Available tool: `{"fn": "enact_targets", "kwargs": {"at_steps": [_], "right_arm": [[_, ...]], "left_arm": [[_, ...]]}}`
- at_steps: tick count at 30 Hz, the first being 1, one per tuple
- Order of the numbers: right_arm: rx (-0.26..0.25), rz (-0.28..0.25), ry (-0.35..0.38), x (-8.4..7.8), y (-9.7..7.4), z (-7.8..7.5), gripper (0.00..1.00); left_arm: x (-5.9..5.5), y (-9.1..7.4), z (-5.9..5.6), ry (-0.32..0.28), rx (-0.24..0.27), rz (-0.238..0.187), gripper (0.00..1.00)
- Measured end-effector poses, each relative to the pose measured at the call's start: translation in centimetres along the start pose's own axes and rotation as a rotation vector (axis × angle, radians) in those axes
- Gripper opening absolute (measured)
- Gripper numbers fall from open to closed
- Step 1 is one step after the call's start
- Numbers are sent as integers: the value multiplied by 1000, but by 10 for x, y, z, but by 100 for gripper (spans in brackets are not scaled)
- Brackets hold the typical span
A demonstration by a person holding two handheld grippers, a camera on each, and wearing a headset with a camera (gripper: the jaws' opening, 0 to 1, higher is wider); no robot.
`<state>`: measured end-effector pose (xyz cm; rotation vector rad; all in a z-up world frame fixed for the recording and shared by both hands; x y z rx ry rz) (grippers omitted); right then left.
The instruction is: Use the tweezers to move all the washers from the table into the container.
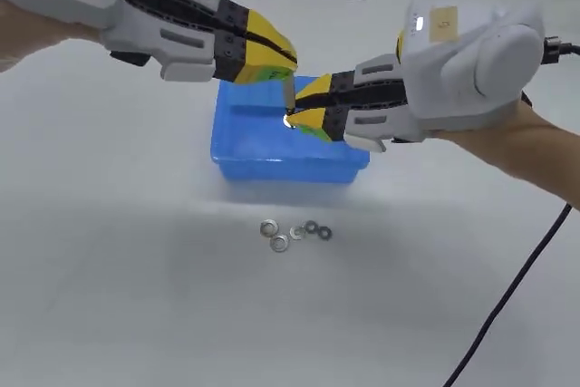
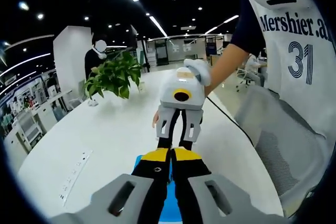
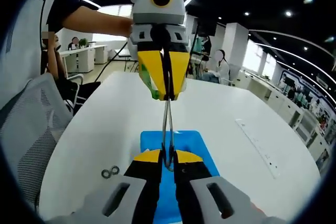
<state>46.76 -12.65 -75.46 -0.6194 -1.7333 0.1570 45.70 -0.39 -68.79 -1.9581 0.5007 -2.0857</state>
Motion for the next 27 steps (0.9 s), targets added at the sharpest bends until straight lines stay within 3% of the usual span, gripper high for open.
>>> {"fn": "enact_targets", "kwargs": {"at_steps": [9,15,22,27], "right_arm": [[20,17,18,-17,12,-7,9],[55,52,-4,-29,21,0,9],[58,56,22,-35,25,-3,9],[66,75,25,-39,30,-1,9]], "left_arm": [[-17,6,11,-10,8,3,5],[-30,13,9,-3,-26,67,5],[-36,17,14,-34,-26,47,5],[-41,19,17,-49,-38,59,5]]}}
Point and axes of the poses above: the centre of the closed fingertips' face, and the gripper's own axes: y roughly forward along the fingers, z roughly to its left, x roughly out of its top, the point moved 8 cm from there along -y, roughly backward along the fingers, and after that the axes turned 12 degrees about -x, right-handed, at the moved point
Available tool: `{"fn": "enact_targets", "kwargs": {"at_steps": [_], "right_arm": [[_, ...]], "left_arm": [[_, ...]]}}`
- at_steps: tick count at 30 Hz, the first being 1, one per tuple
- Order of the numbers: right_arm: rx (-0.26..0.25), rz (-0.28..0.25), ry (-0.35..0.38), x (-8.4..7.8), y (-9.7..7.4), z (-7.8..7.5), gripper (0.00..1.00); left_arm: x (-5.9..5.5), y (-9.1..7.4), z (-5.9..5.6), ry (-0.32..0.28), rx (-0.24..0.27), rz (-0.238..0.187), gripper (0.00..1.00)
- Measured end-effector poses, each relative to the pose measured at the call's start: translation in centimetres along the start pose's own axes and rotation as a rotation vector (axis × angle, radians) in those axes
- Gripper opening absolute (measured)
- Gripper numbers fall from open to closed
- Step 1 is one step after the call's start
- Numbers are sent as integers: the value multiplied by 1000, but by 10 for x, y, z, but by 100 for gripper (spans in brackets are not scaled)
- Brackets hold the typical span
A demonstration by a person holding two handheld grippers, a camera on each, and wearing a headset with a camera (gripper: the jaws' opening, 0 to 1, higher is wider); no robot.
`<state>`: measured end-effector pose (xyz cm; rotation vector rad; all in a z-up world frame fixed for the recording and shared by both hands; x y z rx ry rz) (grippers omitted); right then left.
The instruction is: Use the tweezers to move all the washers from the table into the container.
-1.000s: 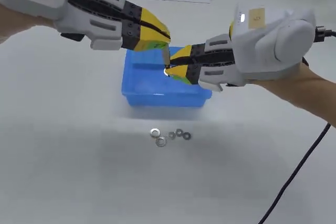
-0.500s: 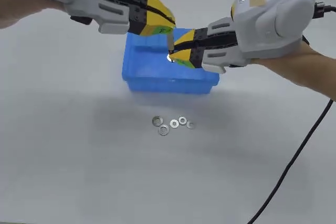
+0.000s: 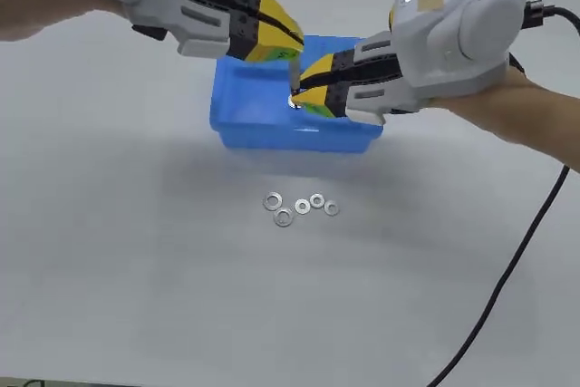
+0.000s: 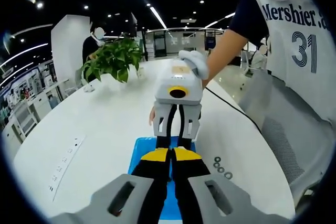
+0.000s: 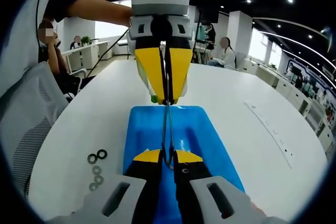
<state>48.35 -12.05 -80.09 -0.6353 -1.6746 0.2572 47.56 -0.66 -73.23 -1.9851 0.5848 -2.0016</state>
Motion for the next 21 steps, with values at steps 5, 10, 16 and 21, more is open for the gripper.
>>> {"fn": "enact_targets", "kwargs": {"at_steps": [5,10,16,21], "right_arm": [[8,15,-7,-3,3,2,10],[5,22,-2,-4,3,3,10],[-2,24,-1,-4,2,3,10],[-18,13,21,0,-1,2,11]], "left_arm": [[-4,3,-1,-1,-21,22,5],[-5,4,0,-3,-21,19,5],[-4,5,1,3,-31,24,5],[1,3,0,4,-21,15,5]]}}
Point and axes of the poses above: the centre of the closed fingertips' face, and the gripper's own axes: y roughly forward along the fingers, z roughly to its left, x roughly out of its top, the point moved 8 cm from there along -y, roughly backward along the fingers, and after that the axes turned 12 degrees about -x, right-handed, at the moved point
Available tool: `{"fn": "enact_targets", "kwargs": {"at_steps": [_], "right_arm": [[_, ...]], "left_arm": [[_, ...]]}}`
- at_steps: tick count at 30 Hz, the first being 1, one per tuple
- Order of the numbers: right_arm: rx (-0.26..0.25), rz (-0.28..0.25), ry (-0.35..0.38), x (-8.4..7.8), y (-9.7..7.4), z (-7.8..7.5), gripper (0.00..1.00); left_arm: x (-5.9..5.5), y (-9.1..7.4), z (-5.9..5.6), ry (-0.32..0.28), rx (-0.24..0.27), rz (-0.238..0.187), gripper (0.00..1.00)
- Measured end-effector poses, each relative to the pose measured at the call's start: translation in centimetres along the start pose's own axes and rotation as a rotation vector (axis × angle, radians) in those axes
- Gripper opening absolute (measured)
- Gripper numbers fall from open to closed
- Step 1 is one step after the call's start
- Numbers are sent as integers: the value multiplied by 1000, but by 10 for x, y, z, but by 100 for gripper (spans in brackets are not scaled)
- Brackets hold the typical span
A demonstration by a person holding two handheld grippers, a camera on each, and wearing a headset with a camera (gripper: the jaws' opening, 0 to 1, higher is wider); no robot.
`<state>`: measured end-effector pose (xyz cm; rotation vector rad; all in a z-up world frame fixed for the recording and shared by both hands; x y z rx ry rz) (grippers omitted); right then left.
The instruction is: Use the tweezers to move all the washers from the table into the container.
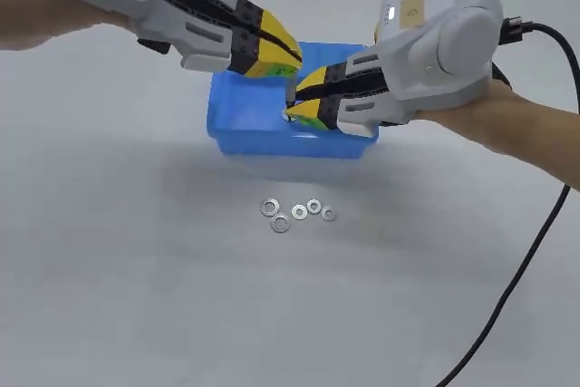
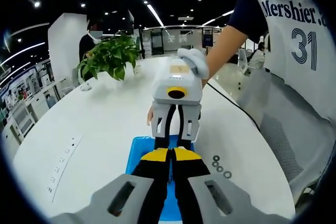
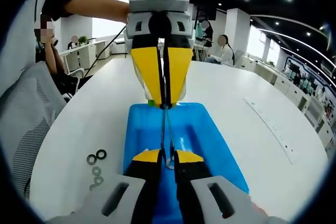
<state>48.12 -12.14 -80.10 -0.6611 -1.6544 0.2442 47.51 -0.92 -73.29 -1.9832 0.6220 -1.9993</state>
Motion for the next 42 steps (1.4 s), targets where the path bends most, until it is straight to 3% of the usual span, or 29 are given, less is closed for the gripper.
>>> {"fn": "enact_targets", "kwargs": {"at_steps": [11,18,29,36,42], "right_arm": [[-35,-47,15,20,-16,-1,12],[-35,-77,0,37,-26,10,13],[-33,-115,1,55,-41,38,12],[-20,-123,15,55,-49,63,12],[7,-112,10,52,-49,89,12]], "left_arm": [[21,-8,-7,36,17,-3,5],[34,-13,-21,57,16,-6,5],[56,-23,-58,84,26,-38,5],[57,-22,-86,71,24,-59,5],[49,-17,-110,47,13,-68,5]]}}
Point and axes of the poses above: the centre of the closed fingertips' face, and the gripper's own axes: y roughly forward along the fingers, z roughly to its left, x roughly out of its top, the point moved 8 cm from there along -y, roughly backward along the fingers, and after that the axes turned 12 degrees about -x, right-handed, at the moved point
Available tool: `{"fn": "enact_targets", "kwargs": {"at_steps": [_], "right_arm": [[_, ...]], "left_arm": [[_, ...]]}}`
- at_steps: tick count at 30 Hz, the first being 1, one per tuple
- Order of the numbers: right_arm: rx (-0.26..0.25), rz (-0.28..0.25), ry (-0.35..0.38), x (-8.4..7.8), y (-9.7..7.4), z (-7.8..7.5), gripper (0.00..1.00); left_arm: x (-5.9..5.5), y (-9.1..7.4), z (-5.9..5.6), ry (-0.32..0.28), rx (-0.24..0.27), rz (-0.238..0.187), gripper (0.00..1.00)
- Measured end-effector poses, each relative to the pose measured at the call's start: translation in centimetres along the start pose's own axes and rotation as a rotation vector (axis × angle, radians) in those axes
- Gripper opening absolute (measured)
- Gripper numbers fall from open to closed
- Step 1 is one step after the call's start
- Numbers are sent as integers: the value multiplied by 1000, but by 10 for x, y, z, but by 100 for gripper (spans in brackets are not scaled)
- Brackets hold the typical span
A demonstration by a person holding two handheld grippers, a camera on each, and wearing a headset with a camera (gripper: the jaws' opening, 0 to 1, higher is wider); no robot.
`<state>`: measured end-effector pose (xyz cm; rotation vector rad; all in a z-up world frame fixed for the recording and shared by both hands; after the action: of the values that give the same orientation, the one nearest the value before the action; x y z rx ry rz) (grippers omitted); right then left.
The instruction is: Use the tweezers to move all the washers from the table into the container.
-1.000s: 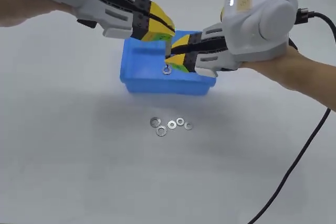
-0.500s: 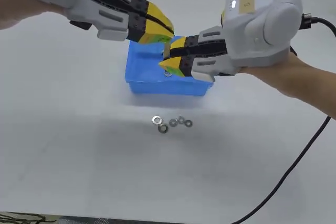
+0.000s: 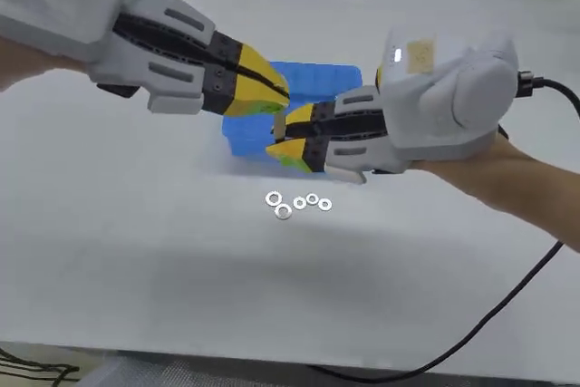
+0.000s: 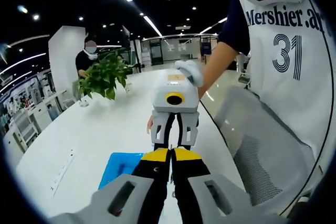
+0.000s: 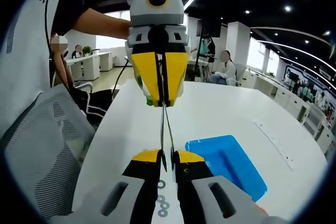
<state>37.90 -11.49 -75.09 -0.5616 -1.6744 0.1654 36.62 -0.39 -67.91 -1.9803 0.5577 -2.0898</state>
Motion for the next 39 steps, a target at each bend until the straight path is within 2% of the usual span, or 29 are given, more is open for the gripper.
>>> {"fn": "enact_targets", "kwargs": {"at_steps": [6,8,9,10,12,17,21,31,39], "right_arm": [[19,15,9,-5,2,17,12],[23,18,11,-8,2,21,12],[27,18,11,-9,2,23,12],[30,22,9,-11,2,27,12],[31,36,-10,-17,3,30,12],[54,60,1,-26,7,37,12],[53,72,9,-33,9,37,12],[35,92,36,-46,12,28,12],[31,108,37,-54,14,25,12]], "left_arm": [[-8,4,-15,-23,-2,-7,5],[-11,6,-21,-35,0,-19,5],[-14,7,-24,-59,-4,-38,5],[-16,7,-26,-51,-2,-35,5],[-21,10,-30,-71,-2,-42,5],[-32,17,-35,-103,-5,-54,5],[-37,20,-33,-115,1,-62,5],[-46,28,-18,-131,5,-62,5],[-54,32,-14,-132,6,-58,5]]}}
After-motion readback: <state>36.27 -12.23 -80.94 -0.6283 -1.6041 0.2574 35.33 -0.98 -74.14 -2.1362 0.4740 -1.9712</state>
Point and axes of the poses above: the centre of the closed fingertips' face, and the gripper's own axes: y roughly forward along the fingers, z roughly to its left, x roughly out of its top, the point moved 8 cm from there along -y, roughly backward along the fingers, and after that the axes turned 12 degrees about -x, right-handed, at the moved point
